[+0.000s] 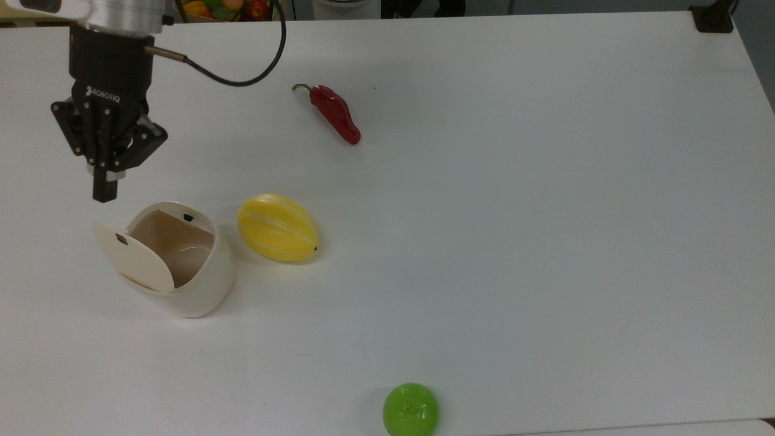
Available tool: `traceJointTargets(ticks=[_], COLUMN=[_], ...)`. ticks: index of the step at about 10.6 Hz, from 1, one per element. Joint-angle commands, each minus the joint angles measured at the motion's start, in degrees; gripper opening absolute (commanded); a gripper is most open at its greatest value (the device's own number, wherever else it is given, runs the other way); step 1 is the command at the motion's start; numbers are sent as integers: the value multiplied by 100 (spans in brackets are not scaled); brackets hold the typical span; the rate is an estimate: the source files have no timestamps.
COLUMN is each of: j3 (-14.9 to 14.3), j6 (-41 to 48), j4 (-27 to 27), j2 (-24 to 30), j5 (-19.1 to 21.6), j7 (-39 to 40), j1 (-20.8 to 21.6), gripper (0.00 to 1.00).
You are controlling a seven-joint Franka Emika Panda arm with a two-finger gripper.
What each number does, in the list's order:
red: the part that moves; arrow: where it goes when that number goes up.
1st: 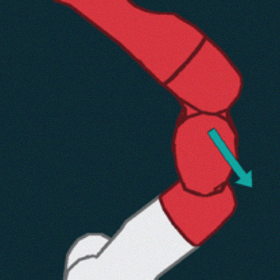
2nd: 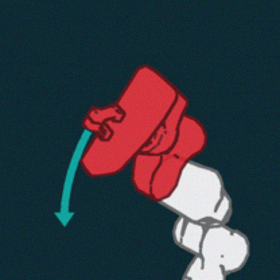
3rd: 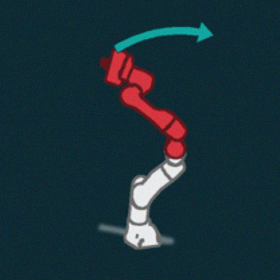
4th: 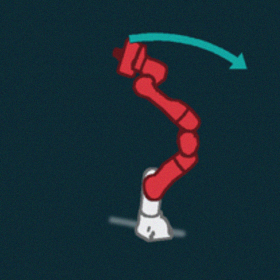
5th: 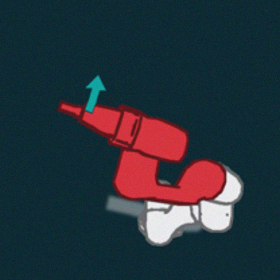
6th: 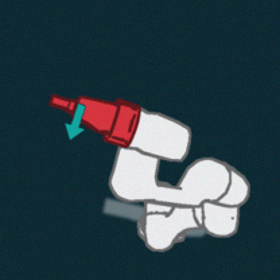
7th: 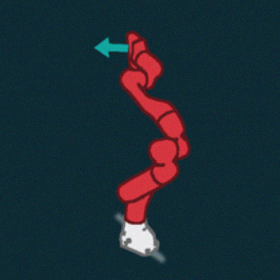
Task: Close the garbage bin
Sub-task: 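Move the gripper toward the open lid of the cream bin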
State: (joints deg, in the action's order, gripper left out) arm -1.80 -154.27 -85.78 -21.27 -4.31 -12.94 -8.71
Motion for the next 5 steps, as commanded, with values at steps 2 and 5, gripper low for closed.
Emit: traceJointTargets(ticks=[2, 5], j3=[-285, -294], j6=[-1094, -1184], j4=[79, 70], j2=[-552, -659], j5=[89, 89], j7=[-112, -103], j1=[63, -17], gripper=[0, 0])
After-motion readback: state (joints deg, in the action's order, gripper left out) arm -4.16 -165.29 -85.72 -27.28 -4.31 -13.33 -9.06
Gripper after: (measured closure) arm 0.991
